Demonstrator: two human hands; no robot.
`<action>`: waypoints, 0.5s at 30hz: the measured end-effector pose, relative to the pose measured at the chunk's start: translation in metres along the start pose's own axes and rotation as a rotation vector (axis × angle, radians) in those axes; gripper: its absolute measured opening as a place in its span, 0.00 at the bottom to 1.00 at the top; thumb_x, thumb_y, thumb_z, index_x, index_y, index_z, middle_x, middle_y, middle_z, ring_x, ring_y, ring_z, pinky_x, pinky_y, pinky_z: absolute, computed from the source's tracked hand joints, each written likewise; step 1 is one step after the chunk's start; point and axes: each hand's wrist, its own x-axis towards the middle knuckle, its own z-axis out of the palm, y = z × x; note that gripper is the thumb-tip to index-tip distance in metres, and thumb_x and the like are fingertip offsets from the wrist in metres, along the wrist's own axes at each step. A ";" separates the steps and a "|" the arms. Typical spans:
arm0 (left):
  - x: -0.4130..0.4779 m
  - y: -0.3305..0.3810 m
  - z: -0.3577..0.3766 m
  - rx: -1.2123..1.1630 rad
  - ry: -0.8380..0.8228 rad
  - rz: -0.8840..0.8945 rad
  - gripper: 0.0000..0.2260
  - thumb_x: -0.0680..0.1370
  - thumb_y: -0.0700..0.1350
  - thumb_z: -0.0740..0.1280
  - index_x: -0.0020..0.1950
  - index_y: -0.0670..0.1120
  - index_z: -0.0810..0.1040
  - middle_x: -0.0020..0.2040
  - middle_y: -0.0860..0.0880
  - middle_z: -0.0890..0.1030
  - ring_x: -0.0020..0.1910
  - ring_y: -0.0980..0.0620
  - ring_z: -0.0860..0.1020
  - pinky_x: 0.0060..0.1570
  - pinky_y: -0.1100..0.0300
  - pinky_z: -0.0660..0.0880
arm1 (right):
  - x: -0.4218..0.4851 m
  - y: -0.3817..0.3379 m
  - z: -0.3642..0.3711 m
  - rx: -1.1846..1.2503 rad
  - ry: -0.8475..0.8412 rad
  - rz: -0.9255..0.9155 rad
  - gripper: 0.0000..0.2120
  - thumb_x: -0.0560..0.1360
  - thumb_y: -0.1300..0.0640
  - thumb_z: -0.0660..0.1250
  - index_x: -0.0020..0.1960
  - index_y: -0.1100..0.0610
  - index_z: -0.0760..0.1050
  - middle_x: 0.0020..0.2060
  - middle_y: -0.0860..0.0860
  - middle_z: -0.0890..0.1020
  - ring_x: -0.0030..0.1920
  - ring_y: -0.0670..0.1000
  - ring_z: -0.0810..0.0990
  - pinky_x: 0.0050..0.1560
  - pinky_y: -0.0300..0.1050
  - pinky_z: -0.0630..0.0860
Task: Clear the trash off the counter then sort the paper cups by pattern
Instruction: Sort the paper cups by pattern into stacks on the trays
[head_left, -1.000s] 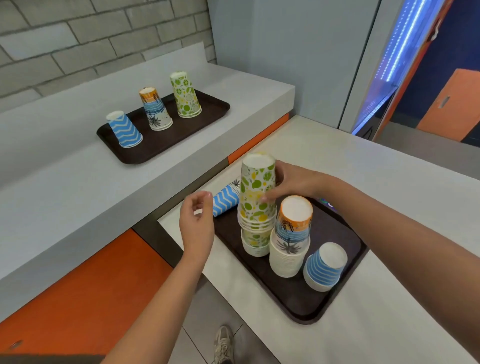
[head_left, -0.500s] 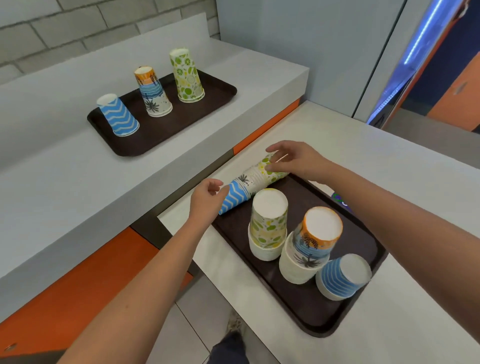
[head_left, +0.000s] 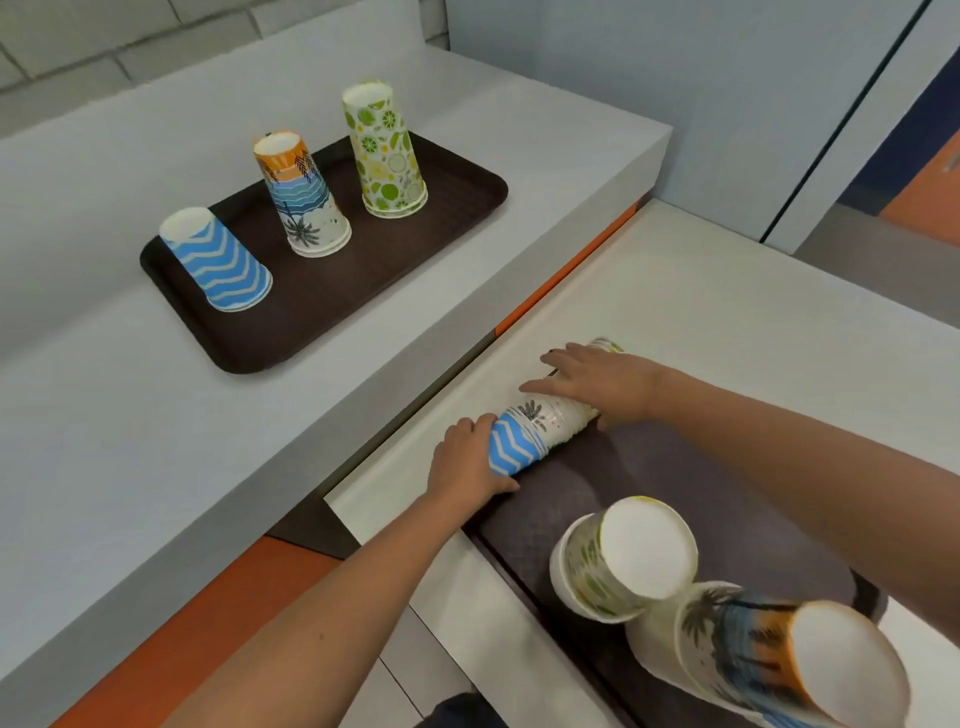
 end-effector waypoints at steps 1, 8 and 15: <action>0.001 -0.002 0.001 -0.010 0.009 0.014 0.40 0.64 0.55 0.77 0.71 0.49 0.63 0.62 0.46 0.72 0.61 0.47 0.71 0.58 0.55 0.71 | 0.004 0.001 0.004 0.004 0.014 -0.016 0.49 0.68 0.54 0.74 0.77 0.45 0.46 0.72 0.59 0.60 0.70 0.60 0.63 0.70 0.53 0.62; 0.003 -0.015 -0.018 -0.421 0.077 0.081 0.38 0.63 0.50 0.80 0.69 0.51 0.69 0.58 0.50 0.76 0.56 0.52 0.76 0.56 0.61 0.73 | 0.003 0.005 0.019 0.298 0.248 -0.054 0.33 0.67 0.53 0.71 0.71 0.51 0.67 0.53 0.57 0.77 0.51 0.59 0.78 0.52 0.52 0.76; 0.001 0.013 -0.063 -1.187 0.263 0.006 0.31 0.63 0.44 0.80 0.62 0.48 0.71 0.58 0.46 0.79 0.53 0.50 0.81 0.48 0.61 0.79 | -0.051 0.004 0.000 0.702 0.403 0.225 0.39 0.65 0.44 0.73 0.72 0.42 0.61 0.61 0.54 0.69 0.57 0.56 0.76 0.56 0.48 0.76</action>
